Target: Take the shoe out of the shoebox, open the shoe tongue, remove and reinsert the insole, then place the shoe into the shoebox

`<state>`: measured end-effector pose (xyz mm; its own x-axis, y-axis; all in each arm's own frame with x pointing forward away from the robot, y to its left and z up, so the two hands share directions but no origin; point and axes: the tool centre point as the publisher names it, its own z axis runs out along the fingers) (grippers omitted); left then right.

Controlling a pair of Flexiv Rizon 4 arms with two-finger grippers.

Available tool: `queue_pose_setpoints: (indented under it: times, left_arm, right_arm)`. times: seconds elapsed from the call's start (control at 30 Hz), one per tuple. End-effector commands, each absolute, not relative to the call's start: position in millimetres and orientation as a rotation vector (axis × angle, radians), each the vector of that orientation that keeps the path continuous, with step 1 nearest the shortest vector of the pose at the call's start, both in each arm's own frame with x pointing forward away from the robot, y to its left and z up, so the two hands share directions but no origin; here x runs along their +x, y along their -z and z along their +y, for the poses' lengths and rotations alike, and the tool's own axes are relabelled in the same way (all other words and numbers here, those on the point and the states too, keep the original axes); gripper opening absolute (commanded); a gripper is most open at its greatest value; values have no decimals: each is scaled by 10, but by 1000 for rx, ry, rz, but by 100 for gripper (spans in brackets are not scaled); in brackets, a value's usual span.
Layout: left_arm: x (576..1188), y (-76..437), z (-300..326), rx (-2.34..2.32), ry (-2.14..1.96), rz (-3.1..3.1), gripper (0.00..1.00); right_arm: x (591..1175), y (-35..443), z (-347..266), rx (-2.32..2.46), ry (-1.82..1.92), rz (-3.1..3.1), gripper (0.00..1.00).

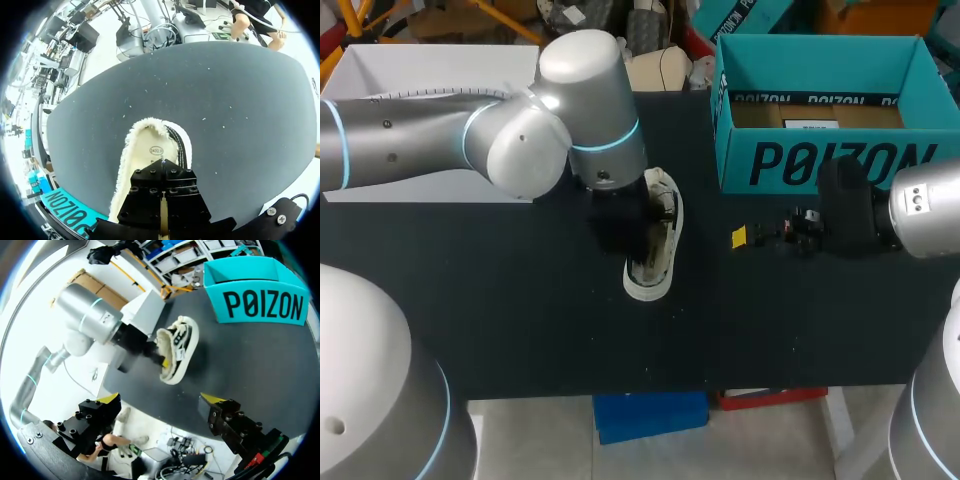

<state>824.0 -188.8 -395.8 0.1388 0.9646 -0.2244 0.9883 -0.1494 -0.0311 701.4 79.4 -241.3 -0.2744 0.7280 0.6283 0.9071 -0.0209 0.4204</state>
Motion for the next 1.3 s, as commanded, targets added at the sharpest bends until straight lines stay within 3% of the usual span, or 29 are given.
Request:
queue_pose_setpoints:
  times: [0.03, 1.0, 1.3]
  left_arm:
    - [8264, 3791, -1801, 2259, 255, 1959, 0]
    - [8436, 3769, -1536, 2278, 151, 2024, 0]
    - [8375, 3858, -1877, 2343, 210, 1939, 0]
  right_arm:
    - [7015, 2405, 799, -1740, 1171, -2028, 100]
    - [7015, 2405, 799, -1740, 1171, -2028, 100]
    - [7015, 2405, 799, -1740, 1171, -2028, 100]
